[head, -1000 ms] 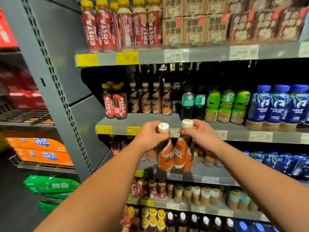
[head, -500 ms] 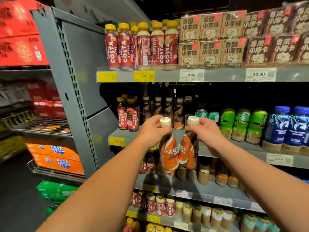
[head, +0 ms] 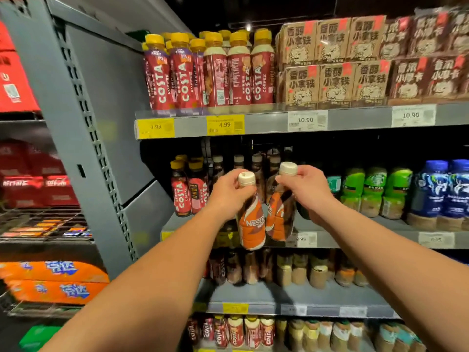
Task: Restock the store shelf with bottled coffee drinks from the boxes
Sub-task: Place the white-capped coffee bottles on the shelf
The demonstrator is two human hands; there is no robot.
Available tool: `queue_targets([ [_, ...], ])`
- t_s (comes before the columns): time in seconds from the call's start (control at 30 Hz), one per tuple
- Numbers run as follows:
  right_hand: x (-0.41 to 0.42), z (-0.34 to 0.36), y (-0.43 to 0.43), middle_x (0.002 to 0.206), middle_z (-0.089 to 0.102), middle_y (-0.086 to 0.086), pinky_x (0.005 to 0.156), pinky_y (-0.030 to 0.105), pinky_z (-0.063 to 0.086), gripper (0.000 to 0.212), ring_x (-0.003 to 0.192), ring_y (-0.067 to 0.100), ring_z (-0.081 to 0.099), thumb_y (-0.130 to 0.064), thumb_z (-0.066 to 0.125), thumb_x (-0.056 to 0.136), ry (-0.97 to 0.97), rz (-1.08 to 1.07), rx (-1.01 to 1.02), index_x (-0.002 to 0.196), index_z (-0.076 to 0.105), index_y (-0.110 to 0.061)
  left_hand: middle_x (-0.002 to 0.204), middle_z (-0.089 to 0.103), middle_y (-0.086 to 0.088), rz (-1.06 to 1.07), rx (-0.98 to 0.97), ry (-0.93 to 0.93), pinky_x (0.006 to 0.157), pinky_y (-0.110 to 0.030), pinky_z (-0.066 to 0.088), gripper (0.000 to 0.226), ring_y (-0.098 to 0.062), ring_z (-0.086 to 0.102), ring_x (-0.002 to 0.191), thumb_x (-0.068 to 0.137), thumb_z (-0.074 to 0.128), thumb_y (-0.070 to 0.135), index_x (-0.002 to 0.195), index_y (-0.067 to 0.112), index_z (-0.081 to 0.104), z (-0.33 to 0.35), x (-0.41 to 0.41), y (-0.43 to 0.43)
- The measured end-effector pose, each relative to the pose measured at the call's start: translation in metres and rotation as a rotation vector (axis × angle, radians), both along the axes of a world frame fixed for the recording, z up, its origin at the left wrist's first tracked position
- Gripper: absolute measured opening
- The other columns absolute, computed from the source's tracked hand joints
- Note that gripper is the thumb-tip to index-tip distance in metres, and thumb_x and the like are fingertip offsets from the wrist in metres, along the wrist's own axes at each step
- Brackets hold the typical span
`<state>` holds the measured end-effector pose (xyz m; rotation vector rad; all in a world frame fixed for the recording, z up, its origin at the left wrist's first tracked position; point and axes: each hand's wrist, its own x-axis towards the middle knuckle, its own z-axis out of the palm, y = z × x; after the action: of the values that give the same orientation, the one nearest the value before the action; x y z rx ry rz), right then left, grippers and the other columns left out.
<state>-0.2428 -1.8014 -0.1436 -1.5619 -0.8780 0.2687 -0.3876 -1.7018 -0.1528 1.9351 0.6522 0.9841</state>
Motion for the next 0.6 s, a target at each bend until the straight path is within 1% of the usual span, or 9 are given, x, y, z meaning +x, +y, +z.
queue_targets([
  [0.07,0.002,0.002,0.010,0.079,0.065,-0.003,0.058,0.023,0.041,0.025,0.071,0.010,0.061,-0.023,0.074,0.079,0.014,0.001,0.015,0.100,0.065,-0.014,0.090,0.062,0.014,0.003,0.007,-0.009,0.067,-0.015,0.045,0.026,0.001,0.058,0.085,0.085,0.065,0.012,0.101,0.031,0.058,0.001,0.003,0.007],
  [0.17,0.006,-0.001,0.024,0.082,0.065,-0.003,0.061,0.025,0.045,0.026,0.076,0.012,0.063,-0.023,0.074,0.080,-0.003,0.006,0.014,0.103,0.064,-0.014,0.091,0.061,0.015,0.037,0.011,-0.033,0.068,-0.014,0.044,0.029,0.002,0.056,0.085,0.086,0.065,0.012,0.107,0.030,0.057,0.001,0.007,0.017],
  [0.23,0.011,-0.003,0.033,0.089,0.066,0.001,0.071,0.033,0.052,0.030,0.084,0.019,0.065,-0.024,0.073,0.081,0.004,0.014,0.011,0.107,0.063,-0.013,0.096,0.062,0.009,0.075,-0.001,-0.035,0.074,-0.020,0.046,0.032,-0.005,0.058,0.091,0.086,0.065,0.013,0.115,0.025,0.058,0.002,0.009,0.024],
  [0.3,0.015,-0.004,0.040,0.095,0.067,0.005,0.080,0.040,0.054,0.031,0.088,0.023,0.066,-0.025,0.072,0.082,0.016,0.032,0.009,0.109,0.062,-0.012,0.104,0.063,0.003,0.121,-0.006,-0.023,0.084,-0.030,0.049,0.038,-0.013,0.058,0.098,0.086,0.065,0.014,0.122,0.022,0.057,0.003,0.011,0.030],
  [0.37,0.017,-0.006,0.046,0.097,0.067,0.007,0.083,0.042,0.054,0.032,0.089,0.024,0.066,-0.026,0.071,0.082,-0.002,0.041,0.000,0.109,0.062,-0.011,0.106,0.061,0.002,0.171,0.004,-0.023,0.087,-0.034,0.049,0.039,-0.015,0.058,0.100,0.086,0.065,0.015,0.124,0.021,0.057,0.002,0.013,0.036],
  [0.43,0.018,-0.008,0.054,0.100,0.067,0.007,0.084,0.043,0.054,0.034,0.090,0.023,0.066,-0.026,0.070,0.083,0.001,0.039,0.005,0.112,0.060,-0.011,0.107,0.060,0.002,0.206,0.019,-0.019,0.086,-0.032,0.047,0.042,-0.016,0.056,0.102,0.086,0.065,0.016,0.126,0.019,0.055,0.000,0.014,0.044],
  [0.5,0.019,-0.012,0.062,0.101,0.066,0.007,0.085,0.043,0.054,0.035,0.091,0.022,0.065,-0.025,0.070,0.084,0.007,0.028,0.006,0.114,0.059,-0.012,0.114,0.061,-0.001,0.216,0.016,0.005,0.088,-0.031,0.046,0.046,-0.016,0.056,0.104,0.086,0.065,0.016,0.130,0.018,0.053,-0.003,0.015,0.052],
  [0.6,0.022,-0.017,0.075,0.100,0.066,0.005,0.081,0.039,0.053,0.034,0.091,0.021,0.064,-0.026,0.069,0.084,0.002,0.002,0.001,0.114,0.059,-0.014,0.120,0.060,-0.003,0.211,0.014,0.042,0.089,-0.029,0.044,0.050,-0.016,0.055,0.107,0.087,0.065,0.018,0.134,0.017,0.050,-0.006,0.017,0.066],
])
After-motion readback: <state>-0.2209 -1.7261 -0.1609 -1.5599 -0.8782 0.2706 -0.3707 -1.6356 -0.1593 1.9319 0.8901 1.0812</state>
